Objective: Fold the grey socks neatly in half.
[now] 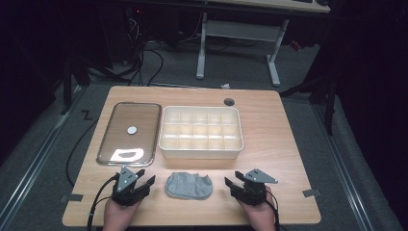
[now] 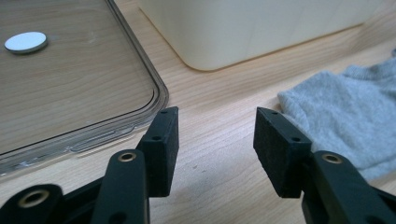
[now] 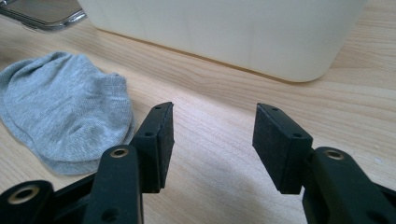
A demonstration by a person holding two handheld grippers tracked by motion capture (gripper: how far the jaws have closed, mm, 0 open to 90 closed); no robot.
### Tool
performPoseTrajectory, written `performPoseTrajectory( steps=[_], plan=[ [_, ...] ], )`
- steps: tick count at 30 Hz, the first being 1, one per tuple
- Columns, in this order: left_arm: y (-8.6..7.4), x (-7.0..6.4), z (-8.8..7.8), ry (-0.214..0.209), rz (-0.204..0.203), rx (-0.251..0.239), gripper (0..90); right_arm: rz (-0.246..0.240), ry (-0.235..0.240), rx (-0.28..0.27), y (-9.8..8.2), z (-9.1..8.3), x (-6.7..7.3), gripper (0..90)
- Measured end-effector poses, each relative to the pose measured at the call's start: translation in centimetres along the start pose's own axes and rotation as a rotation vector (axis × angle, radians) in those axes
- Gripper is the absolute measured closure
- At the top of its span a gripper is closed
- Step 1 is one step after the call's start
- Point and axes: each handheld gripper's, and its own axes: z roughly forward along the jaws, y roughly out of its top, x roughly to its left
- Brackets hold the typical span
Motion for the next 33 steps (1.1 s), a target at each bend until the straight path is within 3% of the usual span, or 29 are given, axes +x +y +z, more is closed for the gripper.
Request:
performPoseTrajectory(
  steps=[4,15,20,25,28,33],
  plan=[
    [0.2,-0.3,-0.1,0.007,0.024,0.01,49.3,0.004,-0.009,0.002,-0.1,-0.1,-0.2,47.3],
    [-0.1,-0.7,0.4,-0.063,0.026,0.036,49.1,0.026,-0.013,-0.016,-0.3,-0.2,-0.4,47.0],
    [-0.3,-0.7,0.1,-0.067,0.031,0.038,50.4,0.013,0.006,-0.004,0.0,0.3,0.1,48.4],
    [-0.2,-1.2,0.2,-0.092,0.023,0.029,50.3,0.009,0.059,0.004,0.4,0.7,1.2,53.4],
    [0.0,-1.9,0.6,-0.11,0.033,0.027,49.6,0.009,0.113,0.025,0.8,1.2,2.7,54.2],
    [0.6,-3.0,1.3,-0.137,0.045,0.021,49.0,-0.012,0.131,0.058,0.8,1.9,3.9,54.0]
  ],
)
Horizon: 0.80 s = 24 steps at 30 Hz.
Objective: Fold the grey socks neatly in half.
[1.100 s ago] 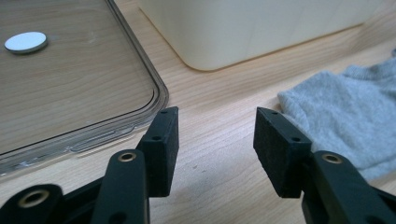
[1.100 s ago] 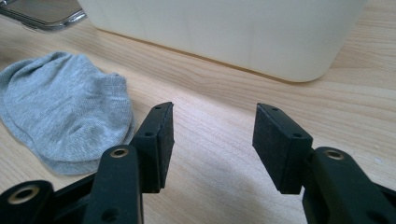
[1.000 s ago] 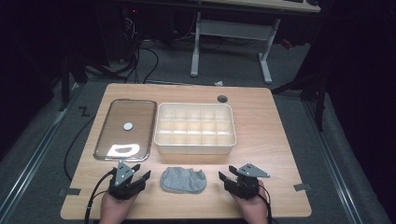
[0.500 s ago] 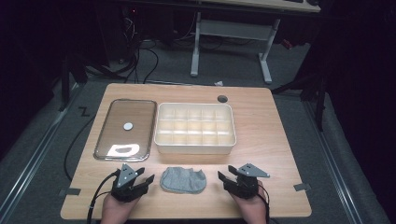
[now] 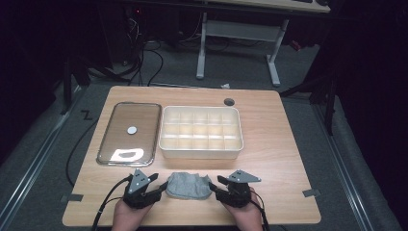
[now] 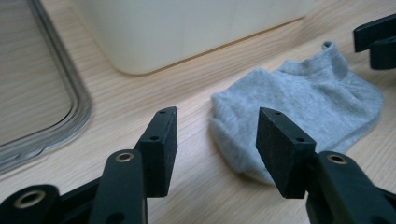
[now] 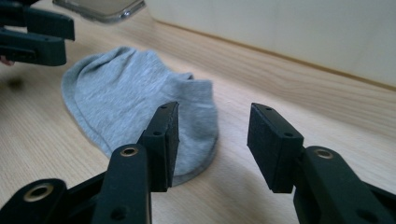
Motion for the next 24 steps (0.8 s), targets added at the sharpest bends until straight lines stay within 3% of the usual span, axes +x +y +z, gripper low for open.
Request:
performPoseTrajectory(
  steps=[5,11,14,15,16,22,24],
  plan=[
    [0.5,-0.8,1.2,-0.019,0.025,0.008,51.5,-0.029,-0.004,0.023,0.0,0.8,0.8,53.7],
    [1.3,-1.1,2.8,0.001,0.036,0.053,56.6,-0.055,-0.001,0.048,-0.2,1.4,1.4,52.9],
    [1.2,-1.0,3.2,0.02,0.035,0.071,68.3,-0.091,-0.015,0.075,-0.4,2.0,1.7,52.7],
    [1.2,-1.0,3.2,0.028,0.037,0.076,72.3,-0.105,-0.02,0.09,-0.4,2.1,1.7,52.7],
    [1.2,-0.9,3.1,0.035,0.044,0.08,81.7,-0.115,-0.02,0.094,-0.4,2.2,1.8,53.6],
    [0.2,0.3,2.0,0.044,0.028,0.095,88.2,-0.125,-0.029,0.096,-0.4,2.1,1.8,56.1],
    [-0.1,0.7,1.5,0.075,0.029,0.105,90.0,-0.132,-0.03,0.091,-0.5,2.2,1.8,57.2]
  ],
)
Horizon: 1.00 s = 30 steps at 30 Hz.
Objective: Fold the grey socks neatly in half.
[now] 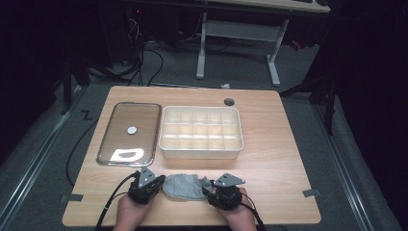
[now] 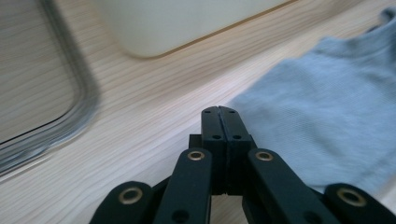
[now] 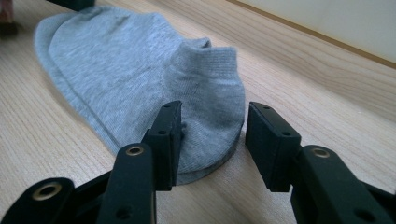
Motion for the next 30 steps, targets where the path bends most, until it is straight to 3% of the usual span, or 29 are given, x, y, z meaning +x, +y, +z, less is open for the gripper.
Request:
performPoseTrajectory(
  steps=[1,3,5,9,13,15,17,19,22,25,30],
  plan=[
    [-0.1,0.4,-0.1,0.001,-0.024,0.01,89.7,-0.002,0.002,-0.002,0.0,0.0,-0.1,57.8],
    [-0.1,0.6,-0.6,-0.012,-0.052,-0.019,77.5,0.001,0.008,0.0,0.0,0.0,-0.2,58.5],
    [0.2,0.2,-0.8,-0.022,-0.048,-0.044,76.1,0.0,0.008,0.0,0.0,0.0,-0.2,58.5],
    [1.3,-2.2,-1.4,-0.078,0.014,-0.1,73.4,0.0,0.009,0.0,0.0,0.0,-0.2,58.5],
    [2.7,-5.4,-0.2,-0.153,0.075,-0.075,74.0,0.0,0.008,0.0,0.0,0.0,-0.2,58.5],
    [3.0,-6.0,0.3,-0.162,0.079,-0.066,74.0,0.001,0.008,0.0,0.0,0.0,-0.2,58.5],
    [3.3,-6.6,1.1,-0.144,0.096,-0.055,73.6,0.001,0.008,0.0,0.0,0.0,-0.2,58.4],
    [3.2,-6.7,2.6,-0.123,0.093,0.002,73.0,0.004,0.008,0.0,0.0,0.0,-0.2,58.4],
    [2.6,-6.9,3.2,-0.1,0.119,0.036,74.6,0.002,0.014,0.001,0.0,-0.1,-0.3,58.0],
    [2.2,-7.0,3.0,-0.08,0.117,0.016,75.8,0.01,0.011,0.002,-0.2,-0.3,-0.3,52.6],
    [2.1,-7.1,2.9,-0.067,0.129,0.018,76.7,0.009,0.011,0.002,-0.4,-0.5,0.0,53.0]
  ],
)
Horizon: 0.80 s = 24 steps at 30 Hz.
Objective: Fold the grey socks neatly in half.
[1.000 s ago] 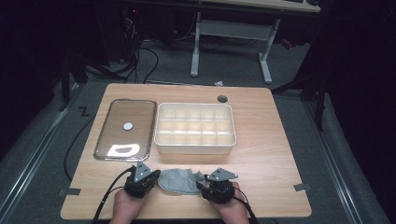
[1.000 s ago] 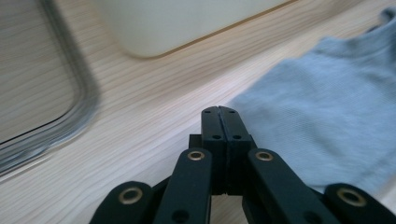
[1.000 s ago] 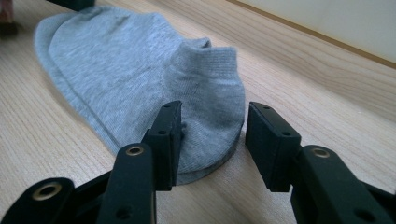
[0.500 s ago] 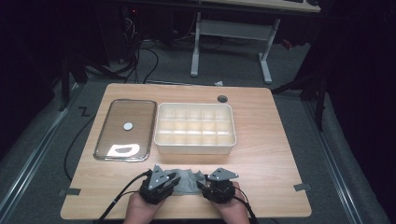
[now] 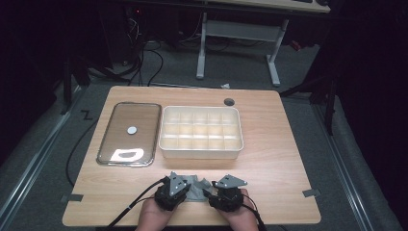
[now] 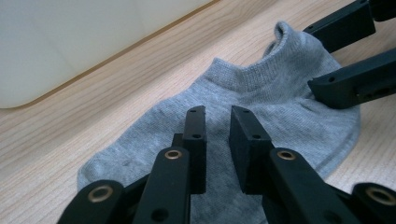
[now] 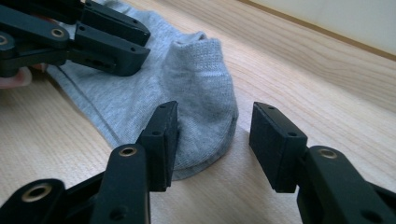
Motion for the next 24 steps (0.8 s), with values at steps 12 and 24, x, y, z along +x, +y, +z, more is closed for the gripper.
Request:
performPoseTrajectory(
  steps=[12,24],
  plan=[
    [-0.07,0.05,-0.07,-0.001,-0.001,0.001,77.1,0.017,0.007,0.004,-0.46,-0.56,0.71,58.7],
    [0.01,-0.16,0.01,0.009,0.005,0.001,77.1,0.073,0.087,0.009,-0.28,-0.43,0.13,82.4]
  ],
)
